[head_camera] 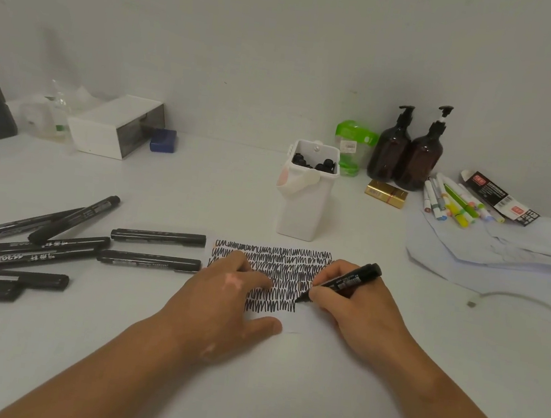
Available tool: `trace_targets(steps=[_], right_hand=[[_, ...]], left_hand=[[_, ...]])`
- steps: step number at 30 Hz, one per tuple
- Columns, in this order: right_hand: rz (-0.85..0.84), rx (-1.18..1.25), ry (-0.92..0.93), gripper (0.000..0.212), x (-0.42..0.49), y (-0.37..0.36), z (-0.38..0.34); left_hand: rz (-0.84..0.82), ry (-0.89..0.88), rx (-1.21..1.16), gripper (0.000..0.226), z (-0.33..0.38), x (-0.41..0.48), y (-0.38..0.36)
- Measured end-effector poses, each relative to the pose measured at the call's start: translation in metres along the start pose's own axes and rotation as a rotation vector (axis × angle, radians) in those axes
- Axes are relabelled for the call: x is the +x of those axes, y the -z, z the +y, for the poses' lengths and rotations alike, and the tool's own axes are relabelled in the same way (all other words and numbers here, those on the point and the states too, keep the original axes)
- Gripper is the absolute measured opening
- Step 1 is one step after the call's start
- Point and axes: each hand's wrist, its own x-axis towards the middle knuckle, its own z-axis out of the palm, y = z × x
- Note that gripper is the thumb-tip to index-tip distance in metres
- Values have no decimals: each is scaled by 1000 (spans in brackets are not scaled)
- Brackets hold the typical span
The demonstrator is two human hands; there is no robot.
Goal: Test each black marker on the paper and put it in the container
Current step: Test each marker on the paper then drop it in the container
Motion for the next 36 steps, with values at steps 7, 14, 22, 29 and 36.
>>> trace_targets(steps=[7,14,22,29,36], right_hand=[[22,24,-21,5,0,-1,-1],[-30,17,-19,14,-1,0,-5],[137,633,-57,11,3,15,-5],[47,730,57,7,2,21,-6],[-18,901,14,8,-2,20,-14]], left_hand=[[-17,10,14,63,1,0,2],[-19,9,10,65,1,0,1],[181,51,-335,39,2,3,15],[195,264,-846,43,1,6,20],[116,185,-852,22,0,7,23]])
